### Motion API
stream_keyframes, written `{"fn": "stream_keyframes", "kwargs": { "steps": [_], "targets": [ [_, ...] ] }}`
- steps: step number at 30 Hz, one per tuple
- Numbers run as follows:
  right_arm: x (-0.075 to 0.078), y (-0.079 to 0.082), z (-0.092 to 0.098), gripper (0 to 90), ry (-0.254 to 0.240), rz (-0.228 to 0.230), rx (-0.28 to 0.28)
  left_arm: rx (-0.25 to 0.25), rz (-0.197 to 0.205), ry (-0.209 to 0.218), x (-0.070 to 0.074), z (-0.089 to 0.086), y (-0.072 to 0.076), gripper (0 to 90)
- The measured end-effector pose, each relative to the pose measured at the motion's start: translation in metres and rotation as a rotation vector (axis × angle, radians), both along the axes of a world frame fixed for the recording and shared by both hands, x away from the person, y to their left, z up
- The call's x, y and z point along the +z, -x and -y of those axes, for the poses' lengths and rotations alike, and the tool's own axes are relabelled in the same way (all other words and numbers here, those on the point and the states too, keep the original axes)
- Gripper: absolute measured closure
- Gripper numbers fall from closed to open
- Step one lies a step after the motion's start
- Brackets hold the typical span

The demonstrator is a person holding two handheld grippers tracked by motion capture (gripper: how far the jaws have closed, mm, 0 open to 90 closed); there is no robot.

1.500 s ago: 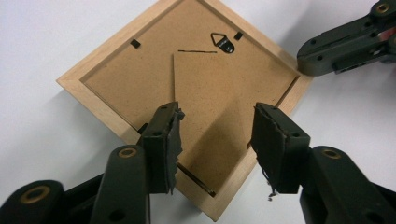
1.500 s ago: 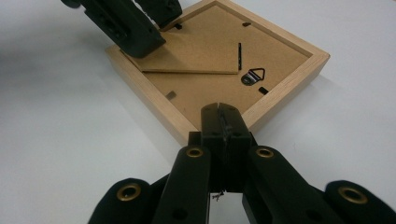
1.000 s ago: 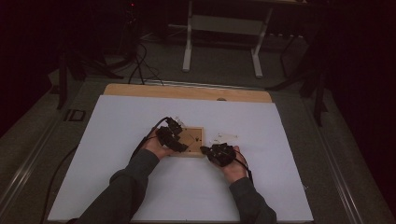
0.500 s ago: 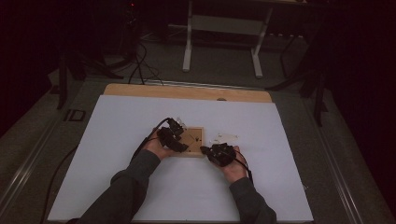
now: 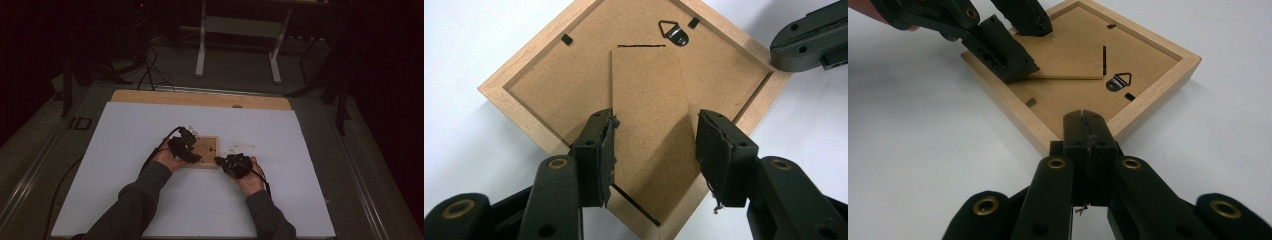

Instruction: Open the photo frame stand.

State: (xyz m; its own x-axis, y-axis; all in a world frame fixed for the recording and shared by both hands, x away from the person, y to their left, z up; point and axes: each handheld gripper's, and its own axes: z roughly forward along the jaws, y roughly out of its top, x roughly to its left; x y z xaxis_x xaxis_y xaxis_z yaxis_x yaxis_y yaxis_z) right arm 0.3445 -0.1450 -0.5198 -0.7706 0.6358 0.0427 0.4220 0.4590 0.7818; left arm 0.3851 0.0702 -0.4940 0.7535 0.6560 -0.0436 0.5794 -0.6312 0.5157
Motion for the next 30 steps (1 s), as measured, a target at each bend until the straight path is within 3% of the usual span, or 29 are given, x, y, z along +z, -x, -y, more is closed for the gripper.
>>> {"fn": "stream_keyframes", "kwargs": {
  "steps": [30],
  "targets": [
    [0.000,0.000,-0.001,90.0,0.008,0.003,0.007,0.036,0.042,0.068,0.014,-0.002,0.000,51.3]
  ]
}}
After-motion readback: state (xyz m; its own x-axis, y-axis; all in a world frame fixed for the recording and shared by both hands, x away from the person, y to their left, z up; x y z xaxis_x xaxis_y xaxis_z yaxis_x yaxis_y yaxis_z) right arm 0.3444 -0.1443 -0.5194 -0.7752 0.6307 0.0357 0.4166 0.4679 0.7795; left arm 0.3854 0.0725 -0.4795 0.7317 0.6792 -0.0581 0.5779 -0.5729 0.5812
